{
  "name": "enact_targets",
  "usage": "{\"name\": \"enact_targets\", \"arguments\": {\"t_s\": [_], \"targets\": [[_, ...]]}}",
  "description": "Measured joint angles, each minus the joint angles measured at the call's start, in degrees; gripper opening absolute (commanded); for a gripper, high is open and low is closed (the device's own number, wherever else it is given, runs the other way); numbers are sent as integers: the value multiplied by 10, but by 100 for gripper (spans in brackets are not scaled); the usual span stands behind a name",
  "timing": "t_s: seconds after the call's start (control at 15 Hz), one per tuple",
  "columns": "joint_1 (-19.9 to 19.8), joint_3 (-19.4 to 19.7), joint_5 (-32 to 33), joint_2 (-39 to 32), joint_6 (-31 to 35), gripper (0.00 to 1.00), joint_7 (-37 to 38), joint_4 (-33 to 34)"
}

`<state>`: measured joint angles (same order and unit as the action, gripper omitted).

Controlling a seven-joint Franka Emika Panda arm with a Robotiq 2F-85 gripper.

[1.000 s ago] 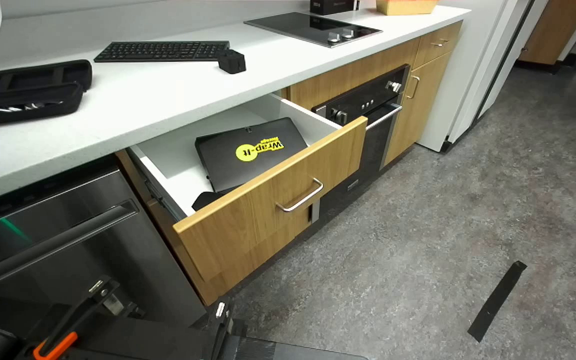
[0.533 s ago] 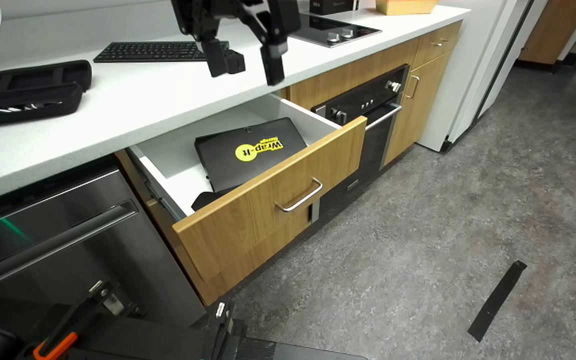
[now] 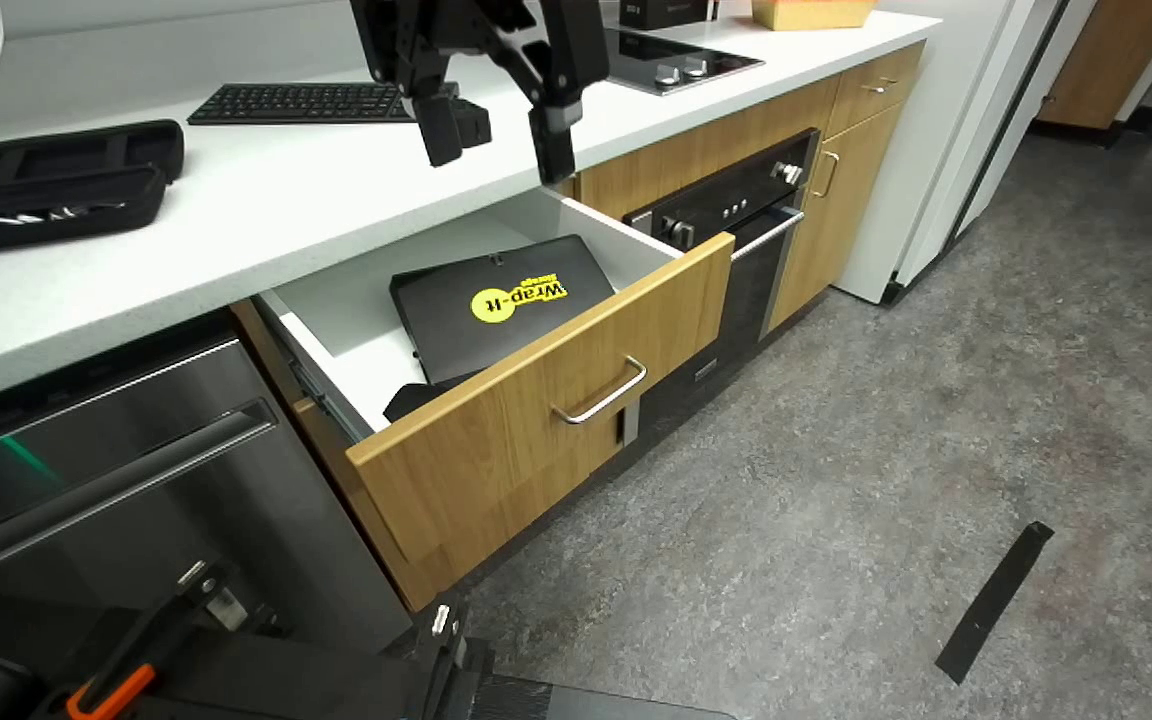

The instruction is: Close the drawer

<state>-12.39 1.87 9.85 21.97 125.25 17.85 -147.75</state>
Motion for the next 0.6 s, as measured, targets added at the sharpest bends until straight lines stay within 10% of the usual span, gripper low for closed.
{"name": "enact_targets", "arguments": {"t_s": [0.6], "targets": [[-57, 64, 52, -184, 107, 100, 61, 43]]}}
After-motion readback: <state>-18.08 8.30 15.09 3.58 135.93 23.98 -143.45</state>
